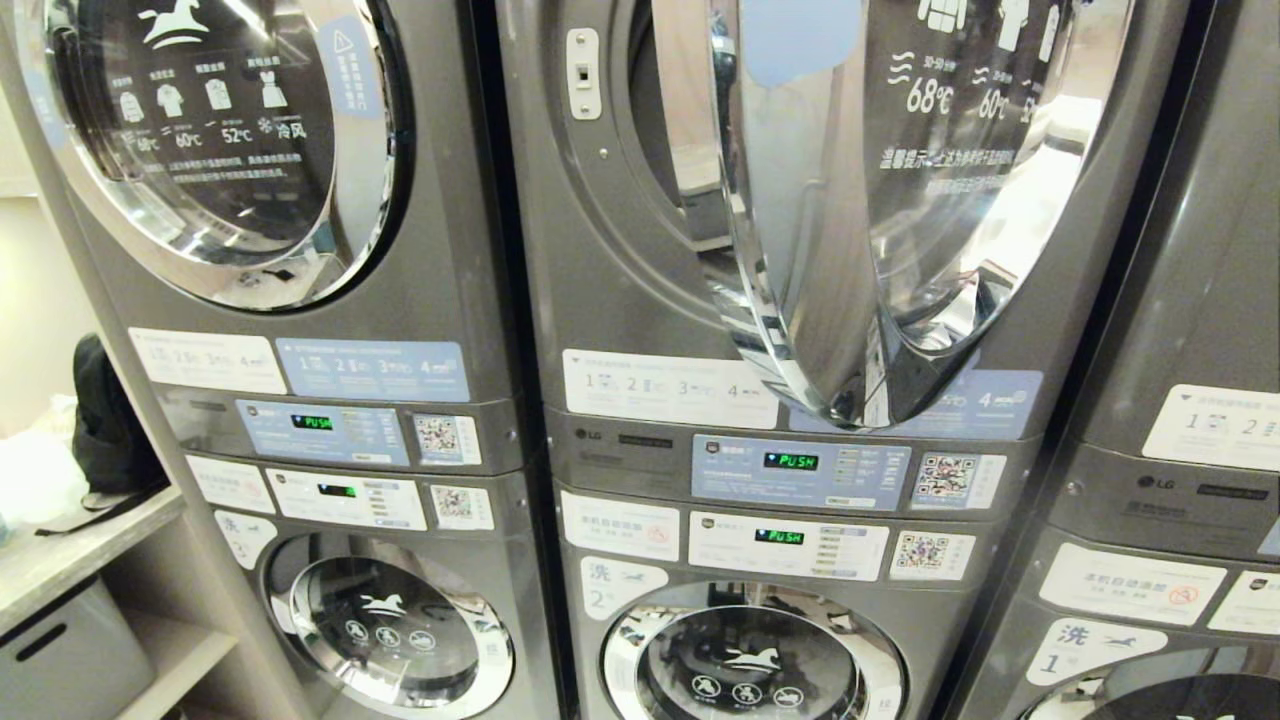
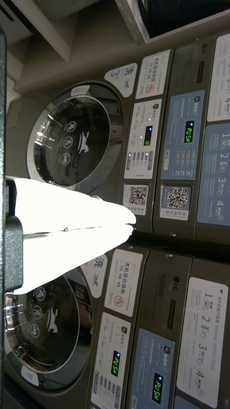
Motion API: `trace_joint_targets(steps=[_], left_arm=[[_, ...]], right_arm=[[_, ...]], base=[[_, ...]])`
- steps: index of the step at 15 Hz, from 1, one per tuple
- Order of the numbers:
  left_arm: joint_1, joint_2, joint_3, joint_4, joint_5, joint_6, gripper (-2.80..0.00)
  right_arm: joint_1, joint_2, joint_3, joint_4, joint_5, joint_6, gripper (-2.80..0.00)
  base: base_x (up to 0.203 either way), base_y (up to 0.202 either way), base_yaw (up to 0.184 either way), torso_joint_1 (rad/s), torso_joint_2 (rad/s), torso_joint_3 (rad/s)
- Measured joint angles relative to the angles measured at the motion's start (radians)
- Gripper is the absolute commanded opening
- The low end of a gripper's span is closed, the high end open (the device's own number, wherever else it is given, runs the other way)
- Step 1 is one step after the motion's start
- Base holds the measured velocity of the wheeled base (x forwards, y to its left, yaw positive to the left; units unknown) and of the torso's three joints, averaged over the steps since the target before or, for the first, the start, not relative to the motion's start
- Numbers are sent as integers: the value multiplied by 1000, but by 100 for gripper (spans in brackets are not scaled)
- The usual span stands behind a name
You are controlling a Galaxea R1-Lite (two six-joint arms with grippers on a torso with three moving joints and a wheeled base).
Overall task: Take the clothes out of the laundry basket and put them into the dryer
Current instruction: Open the dryer
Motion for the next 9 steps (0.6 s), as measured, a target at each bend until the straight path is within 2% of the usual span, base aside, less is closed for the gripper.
trace_joint_targets(steps=[5, 9], left_arm=[[0, 0, 0, 0, 0, -2, -280], [0, 0, 0, 0, 0, -1, -280]], right_arm=[[0, 0, 0, 0, 0, -1, -280], [1, 0, 0, 0, 0, -1, -280]], base=[[1, 4, -116, 2, 1, 0], [0, 0, 0, 0, 0, 0]])
